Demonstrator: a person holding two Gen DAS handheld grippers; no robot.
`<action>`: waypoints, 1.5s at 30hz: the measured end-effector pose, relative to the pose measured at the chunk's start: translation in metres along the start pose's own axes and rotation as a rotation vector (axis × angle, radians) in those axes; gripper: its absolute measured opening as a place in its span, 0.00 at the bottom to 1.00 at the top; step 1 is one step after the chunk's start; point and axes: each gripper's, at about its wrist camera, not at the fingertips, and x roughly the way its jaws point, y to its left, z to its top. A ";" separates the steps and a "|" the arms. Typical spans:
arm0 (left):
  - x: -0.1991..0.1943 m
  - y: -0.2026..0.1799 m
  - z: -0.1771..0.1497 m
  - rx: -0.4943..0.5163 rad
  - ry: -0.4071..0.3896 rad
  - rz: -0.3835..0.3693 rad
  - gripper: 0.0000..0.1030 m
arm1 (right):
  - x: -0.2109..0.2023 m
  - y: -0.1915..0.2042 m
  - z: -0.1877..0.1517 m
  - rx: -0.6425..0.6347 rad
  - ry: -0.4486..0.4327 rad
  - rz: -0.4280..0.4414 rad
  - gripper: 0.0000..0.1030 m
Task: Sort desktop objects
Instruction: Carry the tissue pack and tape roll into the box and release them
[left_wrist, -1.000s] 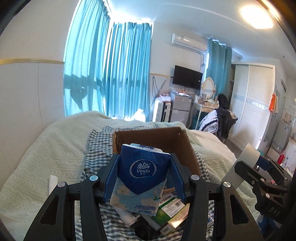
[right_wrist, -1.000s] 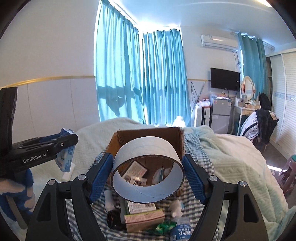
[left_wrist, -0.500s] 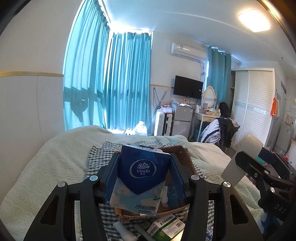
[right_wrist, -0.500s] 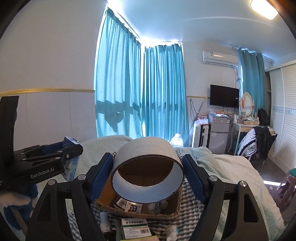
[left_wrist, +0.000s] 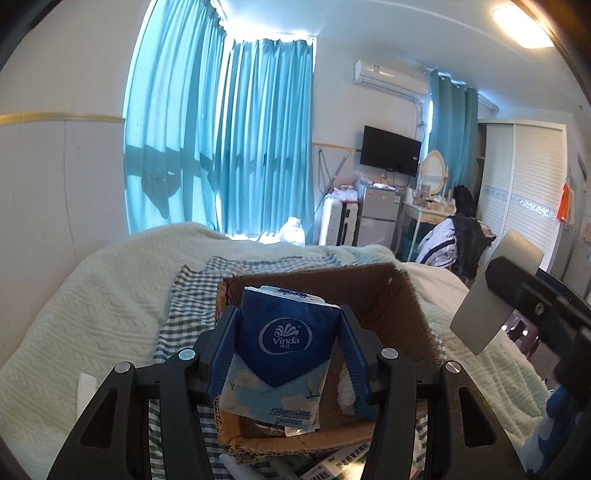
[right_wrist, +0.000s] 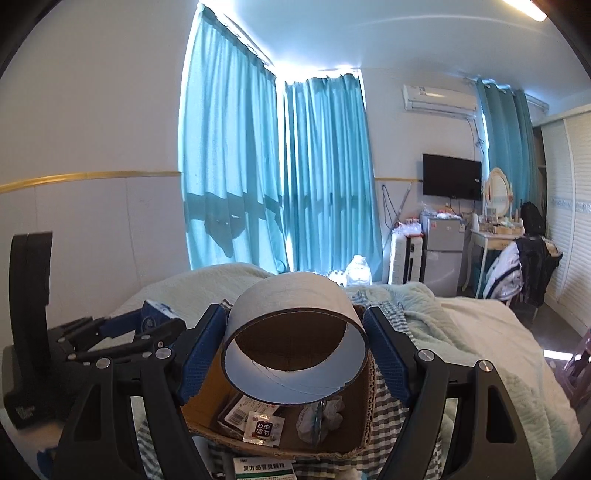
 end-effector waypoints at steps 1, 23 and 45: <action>0.010 0.001 -0.004 -0.006 0.014 0.009 0.53 | 0.008 -0.002 -0.002 0.022 0.009 0.003 0.74; 0.131 0.004 -0.042 0.031 0.262 0.095 0.58 | 0.147 -0.039 -0.071 0.033 0.344 -0.075 0.75; 0.059 0.013 0.006 -0.023 0.097 0.095 0.97 | 0.060 -0.036 -0.020 0.026 0.121 -0.090 1.00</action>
